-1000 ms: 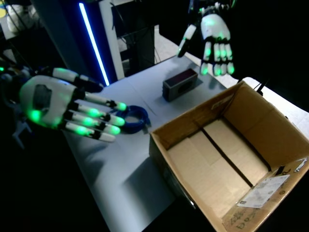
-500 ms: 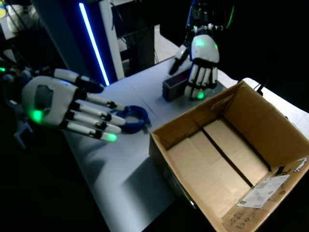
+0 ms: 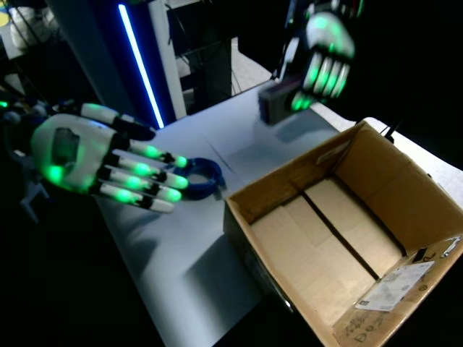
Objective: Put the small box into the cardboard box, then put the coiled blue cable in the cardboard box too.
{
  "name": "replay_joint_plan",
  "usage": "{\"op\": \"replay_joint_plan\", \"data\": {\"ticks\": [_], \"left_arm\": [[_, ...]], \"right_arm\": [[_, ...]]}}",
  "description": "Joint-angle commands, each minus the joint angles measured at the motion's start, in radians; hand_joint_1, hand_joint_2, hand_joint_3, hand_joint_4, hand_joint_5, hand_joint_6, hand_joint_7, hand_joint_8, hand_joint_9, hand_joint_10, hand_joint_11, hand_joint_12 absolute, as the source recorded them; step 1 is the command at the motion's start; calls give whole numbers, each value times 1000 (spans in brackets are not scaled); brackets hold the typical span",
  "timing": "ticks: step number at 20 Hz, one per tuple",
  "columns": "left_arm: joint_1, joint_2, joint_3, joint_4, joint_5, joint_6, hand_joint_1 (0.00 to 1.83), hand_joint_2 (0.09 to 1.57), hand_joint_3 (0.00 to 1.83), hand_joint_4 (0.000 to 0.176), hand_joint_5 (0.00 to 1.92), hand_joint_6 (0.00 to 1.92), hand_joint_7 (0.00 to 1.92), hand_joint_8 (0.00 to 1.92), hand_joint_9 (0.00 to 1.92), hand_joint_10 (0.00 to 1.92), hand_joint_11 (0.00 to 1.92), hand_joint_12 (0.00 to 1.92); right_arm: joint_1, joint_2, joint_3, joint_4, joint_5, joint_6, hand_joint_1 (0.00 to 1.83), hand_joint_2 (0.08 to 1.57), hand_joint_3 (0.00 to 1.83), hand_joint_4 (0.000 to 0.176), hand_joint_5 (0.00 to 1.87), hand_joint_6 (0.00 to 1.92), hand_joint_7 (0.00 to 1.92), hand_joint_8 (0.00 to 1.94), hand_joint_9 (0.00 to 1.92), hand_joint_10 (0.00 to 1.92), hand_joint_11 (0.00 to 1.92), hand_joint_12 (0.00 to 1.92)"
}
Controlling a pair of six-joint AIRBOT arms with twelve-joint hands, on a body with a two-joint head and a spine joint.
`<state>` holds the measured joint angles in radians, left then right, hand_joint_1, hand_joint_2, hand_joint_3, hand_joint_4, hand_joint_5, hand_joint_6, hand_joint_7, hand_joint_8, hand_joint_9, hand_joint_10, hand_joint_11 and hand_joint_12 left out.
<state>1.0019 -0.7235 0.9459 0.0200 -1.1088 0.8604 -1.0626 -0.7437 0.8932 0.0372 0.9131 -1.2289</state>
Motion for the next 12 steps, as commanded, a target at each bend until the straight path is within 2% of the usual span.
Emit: {"op": "replay_joint_plan", "data": {"ticks": [1,2,3,4,5,6,7,8,9,10,11,12], "left_arm": [[-28,9,1,-21,-161,-4,1224,1126,1,0,1063,751,870,1275,852,1083,715,1460],[-64,12,14,-21,-166,-4,1224,1122,0,0,1052,762,899,1234,864,951,677,1374],[-93,10,24,-21,-159,-3,1202,1140,0,6,990,890,886,1219,833,792,542,1421],[-145,-1,45,-20,-128,7,1228,1111,2,0,1025,848,960,1089,889,721,579,1333],[-186,-18,65,-20,-97,13,1342,1112,6,0,920,1038,1013,949,884,1071,646,1169],[-244,-50,105,-20,-44,13,1240,1131,1,0,888,1112,997,978,883,801,639,1152],[-302,-84,144,-17,21,13,1343,1114,3,0,881,1083,1022,890,930,1051,647,1124],[-357,-118,183,-15,85,13,1368,1111,3,0,878,1078,1026,872,926,1147,652,1115],[-419,-155,231,-8,175,12,1230,1115,0,0,908,1049,1053,920,998,590,665,1192],[-480,-190,274,6,254,12,1233,1109,0,0,942,948,1050,979,1050,565,721,1258],[-549,-231,322,32,342,12,1233,1101,0,0,965,926,1057,954,1064,545,740,1255],[-616,-282,375,52,435,13,1238,1091,0,0,1002,851,1063,960,1094,512,778,1254]], "right_arm": [[8,-2,4,15,110,7,275,1410,2,112,382,0,225,2,155,0,0,368],[8,-3,4,15,110,7,283,1410,1,109,380,0,221,0,144,2,0,335],[8,-4,4,15,110,7,321,1405,0,96,401,4,223,3,146,2,0,283],[8,-4,4,15,109,7,275,1417,3,93,405,2,224,1,149,2,0,247],[8,-4,4,15,109,7,267,1415,2,90,416,5,239,6,160,5,0,249],[8,-4,5,15,109,7,239,1412,1,88,426,6,244,5,153,2,0,246],[8,-3,5,15,109,7,261,1404,0,99,412,1,225,1,130,0,0,194],[8,-3,6,15,109,7,267,1403,0,102,408,0,221,0,125,0,0,182],[8,-3,7,14,109,7,289,1410,0,133,357,0,206,0,91,1,0,110],[8,-4,9,13,109,7,342,1403,0,140,356,1,206,3,91,2,0,98],[8,-6,10,12,109,7,334,1405,0,148,350,0,206,2,92,2,0,95],[8,-11,13,13,109,7,331,1407,0,144,354,5,206,1,103,6,0,98]]}}
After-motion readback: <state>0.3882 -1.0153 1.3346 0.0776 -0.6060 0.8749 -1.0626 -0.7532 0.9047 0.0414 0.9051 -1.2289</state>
